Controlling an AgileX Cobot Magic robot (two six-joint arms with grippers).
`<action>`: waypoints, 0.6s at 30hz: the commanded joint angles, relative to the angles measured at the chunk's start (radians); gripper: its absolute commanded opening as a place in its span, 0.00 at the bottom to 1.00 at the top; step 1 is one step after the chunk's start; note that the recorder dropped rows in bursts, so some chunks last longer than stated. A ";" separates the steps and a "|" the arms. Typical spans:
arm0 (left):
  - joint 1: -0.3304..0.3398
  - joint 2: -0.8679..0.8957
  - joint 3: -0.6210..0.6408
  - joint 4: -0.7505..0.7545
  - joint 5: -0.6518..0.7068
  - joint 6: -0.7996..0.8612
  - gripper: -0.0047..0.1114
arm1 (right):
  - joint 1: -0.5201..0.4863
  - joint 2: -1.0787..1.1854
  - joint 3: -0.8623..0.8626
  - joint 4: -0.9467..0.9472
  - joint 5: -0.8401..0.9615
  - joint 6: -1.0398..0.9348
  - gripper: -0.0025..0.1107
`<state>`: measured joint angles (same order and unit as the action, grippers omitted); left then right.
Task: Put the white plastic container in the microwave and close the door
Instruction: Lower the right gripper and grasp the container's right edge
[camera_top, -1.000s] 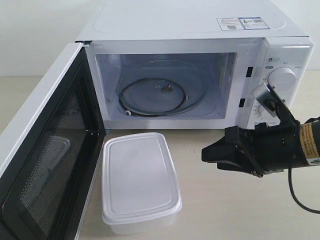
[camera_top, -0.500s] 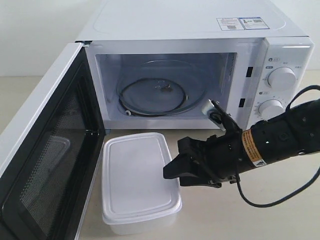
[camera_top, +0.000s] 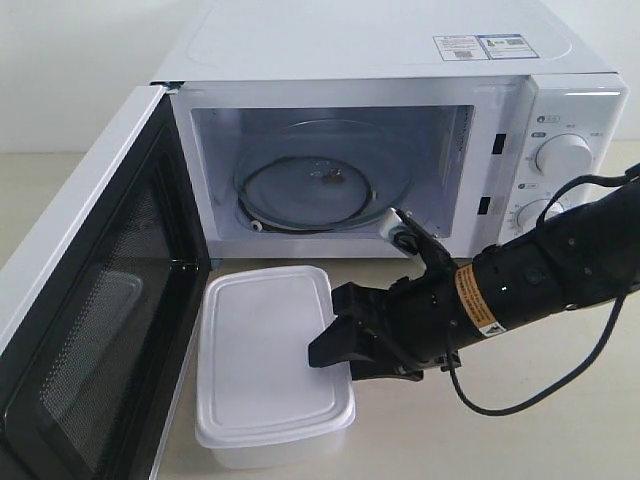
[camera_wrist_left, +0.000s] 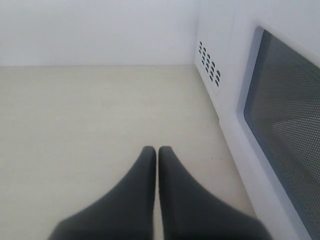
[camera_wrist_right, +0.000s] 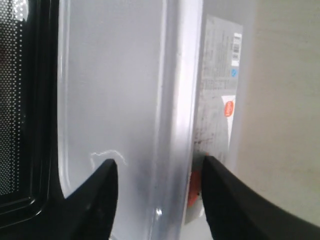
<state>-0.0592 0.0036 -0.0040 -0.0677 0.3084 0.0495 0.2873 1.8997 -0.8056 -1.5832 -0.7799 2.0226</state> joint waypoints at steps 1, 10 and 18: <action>0.006 -0.004 0.004 0.001 -0.001 0.002 0.08 | 0.001 -0.002 -0.022 -0.002 0.009 0.009 0.46; 0.006 -0.004 0.004 0.001 -0.001 0.002 0.08 | 0.001 -0.002 -0.024 -0.005 0.013 0.009 0.42; 0.006 -0.004 0.004 0.001 -0.001 0.002 0.08 | 0.001 -0.002 -0.024 -0.053 0.013 0.005 0.02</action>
<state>-0.0592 0.0036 -0.0040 -0.0677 0.3084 0.0495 0.2873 1.8997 -0.8268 -1.6073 -0.7739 2.0441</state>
